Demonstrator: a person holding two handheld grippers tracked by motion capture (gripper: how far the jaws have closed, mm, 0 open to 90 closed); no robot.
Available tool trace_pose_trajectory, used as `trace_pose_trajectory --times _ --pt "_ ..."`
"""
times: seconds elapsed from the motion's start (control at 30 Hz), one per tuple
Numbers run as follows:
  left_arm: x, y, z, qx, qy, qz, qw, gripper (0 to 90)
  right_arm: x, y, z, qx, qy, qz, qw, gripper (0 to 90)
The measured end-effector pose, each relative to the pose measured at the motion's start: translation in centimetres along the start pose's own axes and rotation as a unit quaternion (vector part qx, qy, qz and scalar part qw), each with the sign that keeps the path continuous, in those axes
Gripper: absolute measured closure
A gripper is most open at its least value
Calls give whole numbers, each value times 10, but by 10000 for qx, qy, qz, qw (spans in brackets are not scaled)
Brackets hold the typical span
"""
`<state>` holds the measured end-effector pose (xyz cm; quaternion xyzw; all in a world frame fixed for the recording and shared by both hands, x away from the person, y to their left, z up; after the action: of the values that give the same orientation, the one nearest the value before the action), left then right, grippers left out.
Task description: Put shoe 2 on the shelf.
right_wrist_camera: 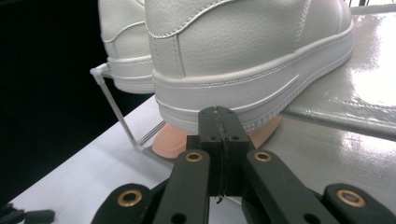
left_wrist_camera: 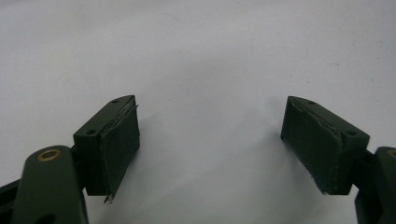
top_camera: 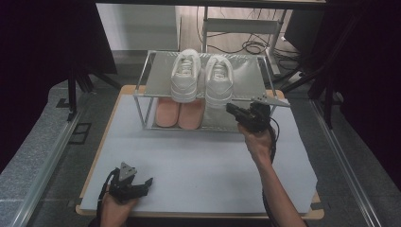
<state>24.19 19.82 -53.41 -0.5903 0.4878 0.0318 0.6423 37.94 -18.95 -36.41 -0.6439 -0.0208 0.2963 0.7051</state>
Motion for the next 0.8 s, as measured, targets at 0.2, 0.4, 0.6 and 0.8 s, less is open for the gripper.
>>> trace_pose_trajectory --times 0.2,0.4,0.6,0.8 --pt "0 0 0 0 1 0 10000 194 17 -3 0 107 -6 19 9999 900" --pt "0 0 0 1 2 2 10000 194 29 -4 0 216 -66 17 9997 900" --pt "0 0 0 2 0 1 10000 194 37 -5 8 187 -71 43 9998 900" --pt "0 0 0 3 2 3 10000 195 39 -5 9 170 -111 57 9998 899"
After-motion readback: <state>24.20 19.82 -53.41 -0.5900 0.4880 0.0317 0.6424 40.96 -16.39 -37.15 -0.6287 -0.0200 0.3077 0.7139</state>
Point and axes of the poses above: each handheld gripper's, and its own axes: x roughly forward along the jaws, y roughly out of its underside, z roughly to its left, the point moved 1 cm from there along x, roughly forward along the jaws, and after that the axes turned 13 degrees about y, right-handed, at the moved point
